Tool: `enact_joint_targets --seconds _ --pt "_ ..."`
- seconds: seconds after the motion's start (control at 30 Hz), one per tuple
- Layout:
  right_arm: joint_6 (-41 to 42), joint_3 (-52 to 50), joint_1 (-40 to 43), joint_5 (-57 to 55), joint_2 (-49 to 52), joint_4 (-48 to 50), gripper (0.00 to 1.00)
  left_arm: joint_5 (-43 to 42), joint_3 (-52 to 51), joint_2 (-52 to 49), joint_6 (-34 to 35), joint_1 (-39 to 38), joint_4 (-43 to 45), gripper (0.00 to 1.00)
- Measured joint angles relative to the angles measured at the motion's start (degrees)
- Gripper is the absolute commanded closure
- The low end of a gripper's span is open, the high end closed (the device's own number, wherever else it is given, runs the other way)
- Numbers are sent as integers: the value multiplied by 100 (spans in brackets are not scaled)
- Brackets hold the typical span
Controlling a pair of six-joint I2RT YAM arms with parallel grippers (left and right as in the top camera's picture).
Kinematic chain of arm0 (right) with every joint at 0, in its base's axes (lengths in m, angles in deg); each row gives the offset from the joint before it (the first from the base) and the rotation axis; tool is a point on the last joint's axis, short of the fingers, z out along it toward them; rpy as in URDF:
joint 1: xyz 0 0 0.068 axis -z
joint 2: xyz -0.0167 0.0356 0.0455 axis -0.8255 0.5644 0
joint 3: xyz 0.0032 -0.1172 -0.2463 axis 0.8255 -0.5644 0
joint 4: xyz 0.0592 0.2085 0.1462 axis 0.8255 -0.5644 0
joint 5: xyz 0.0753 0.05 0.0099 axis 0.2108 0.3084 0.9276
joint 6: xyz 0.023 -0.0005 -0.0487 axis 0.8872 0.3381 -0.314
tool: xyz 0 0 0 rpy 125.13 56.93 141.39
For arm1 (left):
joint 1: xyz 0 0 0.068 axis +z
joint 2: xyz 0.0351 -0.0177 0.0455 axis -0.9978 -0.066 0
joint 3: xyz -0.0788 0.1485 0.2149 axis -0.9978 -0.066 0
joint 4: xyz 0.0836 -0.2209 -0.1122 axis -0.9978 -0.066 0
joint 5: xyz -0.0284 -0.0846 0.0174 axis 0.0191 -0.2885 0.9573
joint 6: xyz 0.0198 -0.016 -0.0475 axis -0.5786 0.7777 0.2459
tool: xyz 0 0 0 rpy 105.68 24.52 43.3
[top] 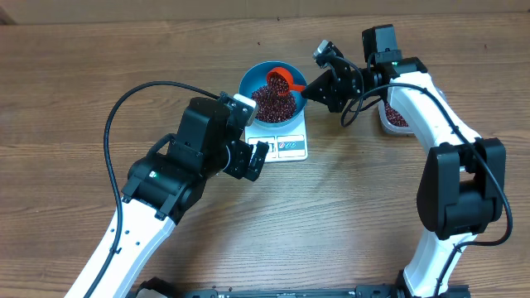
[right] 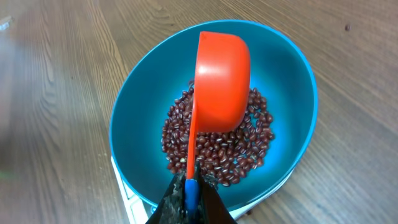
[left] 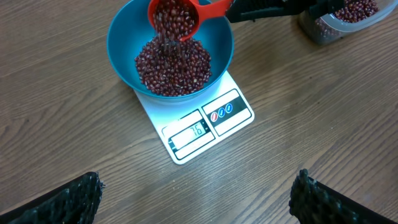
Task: Scoop item into bowl and weigh 150g on scale
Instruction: 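Tilt the red scoop to pour beans into the teal bowl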
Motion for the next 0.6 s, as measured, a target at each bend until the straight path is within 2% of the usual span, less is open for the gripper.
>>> enact_joint_targets --seconds 0.27,0.6 --pt "-824 0 2 0 0 9 96 2 0 0 0 0 0 0" --pt "-1086 0 2 0 0 15 96 0 0 0 0 0 0 0"
